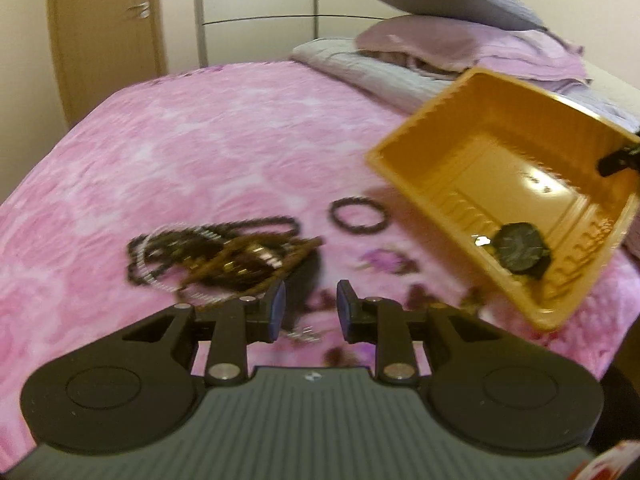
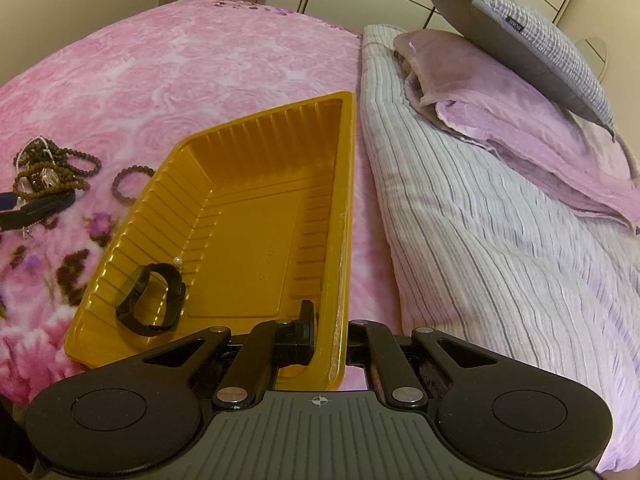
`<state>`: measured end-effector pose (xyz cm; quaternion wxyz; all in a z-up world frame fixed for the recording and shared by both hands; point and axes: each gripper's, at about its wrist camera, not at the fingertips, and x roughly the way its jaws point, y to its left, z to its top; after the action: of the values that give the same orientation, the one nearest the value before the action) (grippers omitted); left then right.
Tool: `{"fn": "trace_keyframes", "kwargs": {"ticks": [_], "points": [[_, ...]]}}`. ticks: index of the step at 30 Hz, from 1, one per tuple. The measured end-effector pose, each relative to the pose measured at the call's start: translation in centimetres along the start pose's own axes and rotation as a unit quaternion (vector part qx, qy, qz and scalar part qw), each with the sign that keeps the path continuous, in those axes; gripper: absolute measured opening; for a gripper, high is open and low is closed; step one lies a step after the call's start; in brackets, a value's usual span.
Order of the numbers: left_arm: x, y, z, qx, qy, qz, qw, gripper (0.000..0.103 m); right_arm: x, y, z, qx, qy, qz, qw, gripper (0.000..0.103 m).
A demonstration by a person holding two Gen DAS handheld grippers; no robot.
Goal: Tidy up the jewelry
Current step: 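Grasp the black elongated piece with the left tool, then carry the black piece into the orange tray and open the left tool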
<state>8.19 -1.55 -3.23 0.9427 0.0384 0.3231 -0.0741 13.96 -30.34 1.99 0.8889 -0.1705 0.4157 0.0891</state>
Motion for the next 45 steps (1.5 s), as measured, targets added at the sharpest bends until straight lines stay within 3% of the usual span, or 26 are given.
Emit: {"fn": "trace_keyframes", "kwargs": {"ticks": [17, 20, 28, 29, 36, 45], "points": [[4.3, 0.3, 0.3, 0.042, 0.049, -0.009, 0.9979, 0.025, -0.1, 0.1, 0.1, -0.003, 0.000, -0.002, 1.000, 0.006], [4.0, 0.0, 0.5, 0.044, 0.051, -0.024, 0.9975, 0.024, -0.1, 0.1, 0.1, -0.003, 0.000, -0.003, 1.000, 0.006], [5.6, -0.4, 0.8, 0.034, 0.055, -0.018, 0.9977, 0.024, -0.1, 0.1, 0.2, -0.003, 0.001, -0.003, 1.000, 0.006], [5.7, -0.5, 0.8, 0.033, 0.056, -0.017, 0.9977, 0.020, -0.1, 0.1, 0.1, -0.003, 0.001, -0.002, 1.000, 0.006], [4.3, -1.1, 1.0, 0.027, 0.038, -0.023, 0.9987, 0.020, -0.1, 0.1, 0.1, -0.003, 0.000, -0.003, 1.000, 0.006], [2.3, -3.3, 2.3, 0.006, 0.012, -0.075, 0.9971, 0.020, -0.1, 0.2, 0.1, -0.003, 0.000, -0.003, 1.000, 0.006]]}}
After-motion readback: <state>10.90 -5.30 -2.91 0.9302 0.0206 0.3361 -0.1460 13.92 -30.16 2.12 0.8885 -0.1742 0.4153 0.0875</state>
